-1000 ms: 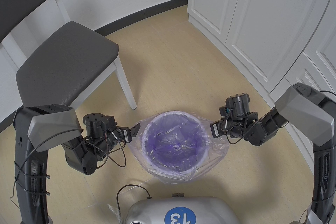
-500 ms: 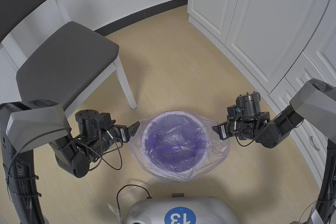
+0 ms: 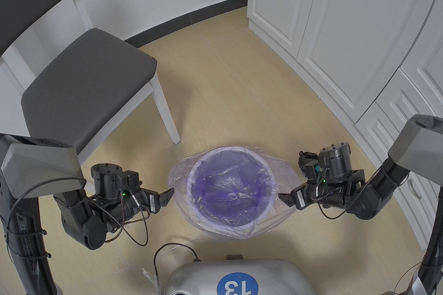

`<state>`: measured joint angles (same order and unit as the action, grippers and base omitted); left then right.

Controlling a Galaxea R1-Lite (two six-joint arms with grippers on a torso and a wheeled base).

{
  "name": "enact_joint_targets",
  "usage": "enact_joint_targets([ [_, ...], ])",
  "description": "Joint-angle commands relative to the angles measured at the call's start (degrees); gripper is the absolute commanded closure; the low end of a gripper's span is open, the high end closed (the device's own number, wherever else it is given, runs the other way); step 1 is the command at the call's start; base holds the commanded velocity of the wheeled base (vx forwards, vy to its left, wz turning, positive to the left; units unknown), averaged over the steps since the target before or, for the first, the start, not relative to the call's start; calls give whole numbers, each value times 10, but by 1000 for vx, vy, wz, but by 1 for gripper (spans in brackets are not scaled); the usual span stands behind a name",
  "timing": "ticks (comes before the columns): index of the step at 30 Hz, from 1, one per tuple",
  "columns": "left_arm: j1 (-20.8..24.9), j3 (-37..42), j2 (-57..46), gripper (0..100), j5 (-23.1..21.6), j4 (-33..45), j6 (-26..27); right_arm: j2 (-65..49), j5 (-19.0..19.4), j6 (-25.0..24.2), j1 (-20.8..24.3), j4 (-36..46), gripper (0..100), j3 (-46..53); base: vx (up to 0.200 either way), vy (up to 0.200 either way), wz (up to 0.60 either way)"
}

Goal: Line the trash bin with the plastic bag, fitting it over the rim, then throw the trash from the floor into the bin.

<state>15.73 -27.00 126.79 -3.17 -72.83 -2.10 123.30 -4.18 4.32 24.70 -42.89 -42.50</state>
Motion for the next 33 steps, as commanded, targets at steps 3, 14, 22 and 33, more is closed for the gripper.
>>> enact_joint_targets([
  [3, -5, -13, 61, 0, 4, -1, 29, 46, 0, 4, 6, -42, 0, 29, 0, 0, 0],
  [14, -18, -61, 119, 0, -3, 6, 46, 106, -1, 15, 6, -36, 0, -20, 0, 0, 0],
  [22, -32, -78, 139, 0, -3, 7, 57, 130, -2, 41, -9, -8, 0, -75, 0, 0, 0],
  [33, -31, -130, 161, 0, 2, 27, 56, 129, -1, 46, -23, 51, 0, -144, 0, 0, 0],
])
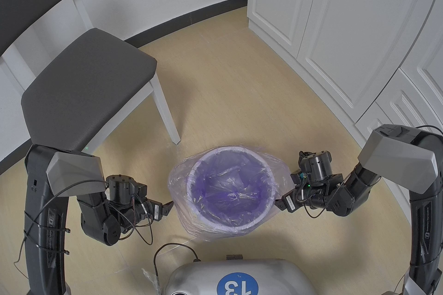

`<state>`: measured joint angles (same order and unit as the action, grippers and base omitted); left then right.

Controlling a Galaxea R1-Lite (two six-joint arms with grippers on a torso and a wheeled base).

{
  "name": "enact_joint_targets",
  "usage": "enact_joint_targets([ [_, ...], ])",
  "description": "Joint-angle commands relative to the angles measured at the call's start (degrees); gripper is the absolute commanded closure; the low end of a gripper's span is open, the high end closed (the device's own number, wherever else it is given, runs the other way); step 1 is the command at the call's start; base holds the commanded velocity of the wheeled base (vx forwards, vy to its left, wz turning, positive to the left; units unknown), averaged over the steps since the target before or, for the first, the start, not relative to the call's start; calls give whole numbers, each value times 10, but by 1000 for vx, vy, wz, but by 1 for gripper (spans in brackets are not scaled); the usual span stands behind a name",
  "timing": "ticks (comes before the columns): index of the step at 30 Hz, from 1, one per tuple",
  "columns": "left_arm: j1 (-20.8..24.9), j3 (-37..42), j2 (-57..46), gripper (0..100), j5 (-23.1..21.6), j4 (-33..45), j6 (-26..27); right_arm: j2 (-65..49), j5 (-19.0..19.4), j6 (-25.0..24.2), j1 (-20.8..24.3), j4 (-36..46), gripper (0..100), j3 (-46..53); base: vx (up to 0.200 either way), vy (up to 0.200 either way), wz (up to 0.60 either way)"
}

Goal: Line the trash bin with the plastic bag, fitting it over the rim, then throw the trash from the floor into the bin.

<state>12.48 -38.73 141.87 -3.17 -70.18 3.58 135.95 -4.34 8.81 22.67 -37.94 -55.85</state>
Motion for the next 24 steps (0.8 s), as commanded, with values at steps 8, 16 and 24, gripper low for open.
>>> enact_joint_targets([
  [8, -1, -15, 3, 0, 10, 2, 0, 14, 0, 10, -11, 1, 0, -36, 0, 0, 0],
  [16, 7, -74, 2, 0, 19, 40, -1, 26, 0, 10, -29, 11, 0, -86, 0, 0, 0],
  [24, 26, -64, -15, 0, 33, 58, -2, 27, 2, 9, -35, 23, 0, -77, 0, 0, 0],
])
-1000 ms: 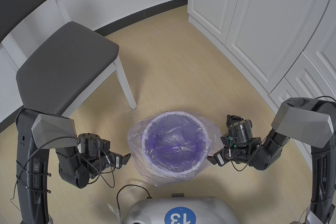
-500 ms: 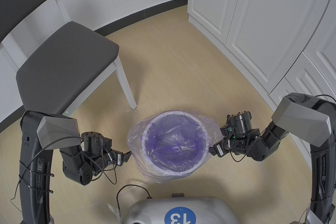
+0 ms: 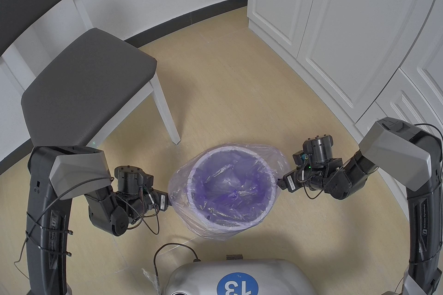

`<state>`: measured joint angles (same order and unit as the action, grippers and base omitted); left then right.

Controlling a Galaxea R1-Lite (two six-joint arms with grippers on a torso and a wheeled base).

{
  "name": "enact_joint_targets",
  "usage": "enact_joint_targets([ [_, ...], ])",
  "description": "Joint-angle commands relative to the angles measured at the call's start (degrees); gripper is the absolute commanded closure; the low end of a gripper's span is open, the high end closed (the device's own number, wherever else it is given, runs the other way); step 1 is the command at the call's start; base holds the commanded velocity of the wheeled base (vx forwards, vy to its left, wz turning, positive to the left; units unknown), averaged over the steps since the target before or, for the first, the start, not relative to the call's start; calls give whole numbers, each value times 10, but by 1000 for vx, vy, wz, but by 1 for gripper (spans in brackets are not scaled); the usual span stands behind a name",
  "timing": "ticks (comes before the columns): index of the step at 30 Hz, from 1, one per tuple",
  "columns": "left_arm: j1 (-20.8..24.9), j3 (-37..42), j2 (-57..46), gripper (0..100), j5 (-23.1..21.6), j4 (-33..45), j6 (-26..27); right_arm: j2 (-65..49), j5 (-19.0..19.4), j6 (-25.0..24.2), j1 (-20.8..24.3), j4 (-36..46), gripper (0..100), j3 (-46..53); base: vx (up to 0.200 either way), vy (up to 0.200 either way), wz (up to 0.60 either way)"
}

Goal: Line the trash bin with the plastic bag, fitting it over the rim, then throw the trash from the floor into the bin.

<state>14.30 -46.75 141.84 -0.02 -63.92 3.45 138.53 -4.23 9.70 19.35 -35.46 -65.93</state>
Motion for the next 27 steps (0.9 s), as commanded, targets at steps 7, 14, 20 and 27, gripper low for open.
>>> enact_joint_targets([
  [7, -7, 136, -79, 0, -3, -67, -5, -84, 29, -2, -5, -65, 0, 150, 0, 0, 0],
  [14, -4, 197, -121, 0, -21, -99, -5, -150, 42, -9, -7, -85, 0, 185, 0, 0, 0],
  [20, 0, 174, -111, 0, -21, -97, -6, -99, 41, -13, -18, -85, 0, 128, 0, 0, 0],
  [27, 6, 110, -70, 0, -21, -90, -6, 29, 41, -12, -18, -80, 0, 30, 0, 0, 0],
])
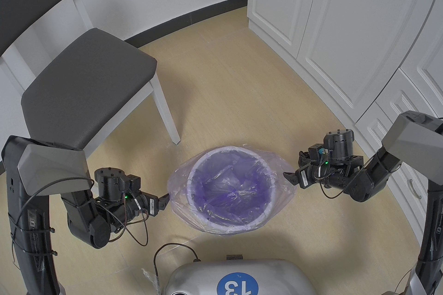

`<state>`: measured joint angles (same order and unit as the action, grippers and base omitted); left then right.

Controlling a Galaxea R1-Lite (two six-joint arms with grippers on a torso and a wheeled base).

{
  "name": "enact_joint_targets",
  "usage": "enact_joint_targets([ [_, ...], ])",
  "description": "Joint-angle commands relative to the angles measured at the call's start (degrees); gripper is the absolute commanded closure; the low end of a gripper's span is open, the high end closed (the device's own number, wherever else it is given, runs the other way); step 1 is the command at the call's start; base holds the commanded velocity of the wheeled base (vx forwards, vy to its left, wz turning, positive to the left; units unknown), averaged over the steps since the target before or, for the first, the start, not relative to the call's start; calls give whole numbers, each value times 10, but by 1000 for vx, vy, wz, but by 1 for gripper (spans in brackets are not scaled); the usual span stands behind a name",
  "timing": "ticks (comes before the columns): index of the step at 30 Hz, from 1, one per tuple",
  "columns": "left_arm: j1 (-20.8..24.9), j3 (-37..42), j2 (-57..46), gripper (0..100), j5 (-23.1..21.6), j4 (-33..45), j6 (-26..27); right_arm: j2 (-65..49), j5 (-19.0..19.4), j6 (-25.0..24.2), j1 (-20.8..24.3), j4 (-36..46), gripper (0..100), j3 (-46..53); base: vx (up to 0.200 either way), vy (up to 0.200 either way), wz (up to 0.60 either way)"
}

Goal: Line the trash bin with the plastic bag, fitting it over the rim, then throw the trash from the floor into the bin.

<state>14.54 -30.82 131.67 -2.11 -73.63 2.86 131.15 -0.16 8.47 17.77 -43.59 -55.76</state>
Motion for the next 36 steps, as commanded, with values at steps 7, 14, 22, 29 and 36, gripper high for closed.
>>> enact_joint_targets([
  [7, -2, -130, 84, 0, -2, 38, -1, 138, 2, 6, 2, 52, 0, -144, 0, 0, 0],
  [14, -3, -212, 129, 0, -8, 102, -1, 154, 2, 21, -2, 120, 0, -219, 0, 0, 0],
  [22, -31, -223, 119, 0, 0, 131, 0, 155, 2, 23, -2, 160, 0, -247, 0, 0, 0],
  [29, -102, -72, 8, 0, -14, 54, 6, 96, -3, 26, -5, 153, 0, -168, 0, 0, 0],
  [36, -117, 25, -80, 0, -59, 2, -6, 51, -3, 25, -3, 95, 0, -99, 0, 0, 0],
])
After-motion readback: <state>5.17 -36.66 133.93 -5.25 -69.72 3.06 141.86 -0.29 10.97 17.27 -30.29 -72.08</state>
